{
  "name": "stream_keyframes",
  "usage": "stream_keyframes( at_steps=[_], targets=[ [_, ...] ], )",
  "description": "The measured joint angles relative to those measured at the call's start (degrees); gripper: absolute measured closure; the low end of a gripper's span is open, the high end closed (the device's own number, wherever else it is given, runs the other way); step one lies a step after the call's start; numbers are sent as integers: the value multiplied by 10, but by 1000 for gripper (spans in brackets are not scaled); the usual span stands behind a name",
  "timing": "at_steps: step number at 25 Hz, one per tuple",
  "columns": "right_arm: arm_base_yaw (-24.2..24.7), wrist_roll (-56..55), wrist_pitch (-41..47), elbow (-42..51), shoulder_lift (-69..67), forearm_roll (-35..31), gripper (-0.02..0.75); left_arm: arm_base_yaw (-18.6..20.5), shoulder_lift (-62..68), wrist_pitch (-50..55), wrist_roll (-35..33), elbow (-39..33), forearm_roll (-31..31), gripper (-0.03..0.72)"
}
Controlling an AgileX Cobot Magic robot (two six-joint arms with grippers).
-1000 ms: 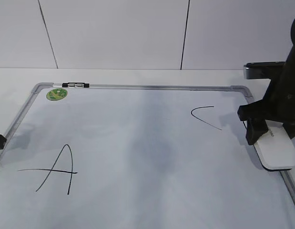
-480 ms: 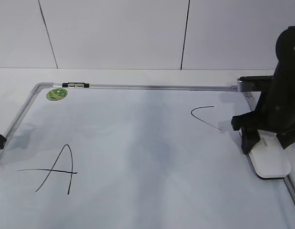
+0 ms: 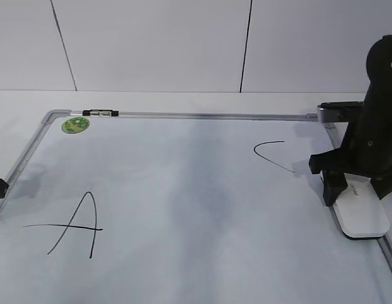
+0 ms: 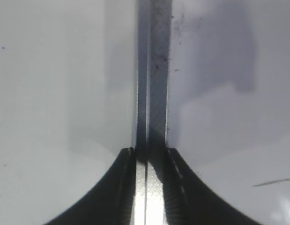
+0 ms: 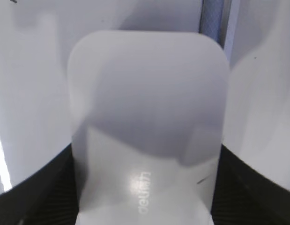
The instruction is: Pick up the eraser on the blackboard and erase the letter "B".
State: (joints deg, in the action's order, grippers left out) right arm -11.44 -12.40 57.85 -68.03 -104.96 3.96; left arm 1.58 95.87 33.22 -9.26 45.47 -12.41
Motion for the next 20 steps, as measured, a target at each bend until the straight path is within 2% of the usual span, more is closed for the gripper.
stream_keyframes(
  at_steps=[6,14,20],
  targets=[
    [0,-3,-1,0,0,0,183,0,0,0,0,0,0,544],
    [0,-4,-1,0,0,0,99,0,0,1,0,0,0,535],
    [0,-4,1,-7,1,2,103,0,0,1,0,1,0,517]
  ],
)
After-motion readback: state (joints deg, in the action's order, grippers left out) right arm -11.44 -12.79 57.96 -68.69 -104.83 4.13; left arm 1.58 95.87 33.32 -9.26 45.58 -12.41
